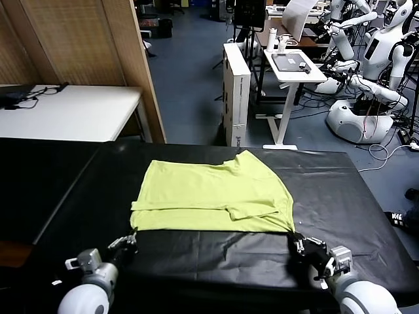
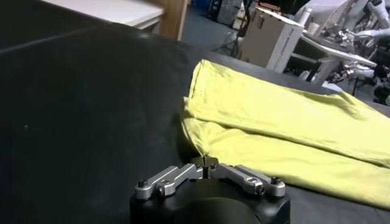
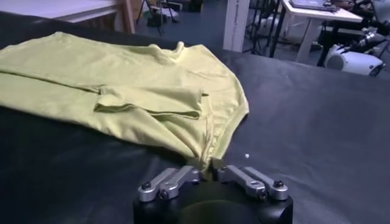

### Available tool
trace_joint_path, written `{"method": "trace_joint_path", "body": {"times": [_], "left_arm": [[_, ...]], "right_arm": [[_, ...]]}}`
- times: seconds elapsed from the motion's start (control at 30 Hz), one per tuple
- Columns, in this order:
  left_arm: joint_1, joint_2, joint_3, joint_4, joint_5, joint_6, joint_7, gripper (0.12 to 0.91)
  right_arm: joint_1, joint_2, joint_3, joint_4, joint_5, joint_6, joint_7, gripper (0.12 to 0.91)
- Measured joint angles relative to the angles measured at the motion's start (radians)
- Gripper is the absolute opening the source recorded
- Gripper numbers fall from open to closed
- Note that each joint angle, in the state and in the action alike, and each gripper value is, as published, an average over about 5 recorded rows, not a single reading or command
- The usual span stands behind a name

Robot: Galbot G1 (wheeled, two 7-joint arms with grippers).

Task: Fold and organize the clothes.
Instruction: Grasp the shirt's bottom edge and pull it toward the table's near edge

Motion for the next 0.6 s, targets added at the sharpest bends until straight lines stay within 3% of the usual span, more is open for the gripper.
{"method": "trace_joint_path", "body": {"times": [0.27,0.6], "left_arm": [[0.105,0.051,-0.050,-0.081,-0.026,0.008,-0.036,0.147],[0.288,0.109,-0.125,-0.180,-0.033,0.009,-0.042,0.147]], "right_arm": [[-0.138,-0.006,0.053,0.131,0.004,-0.108,0.017,0.140],[-0.226,0.020,0.040,0.182,-0.008,-0.129,0.035,0.140]]}}
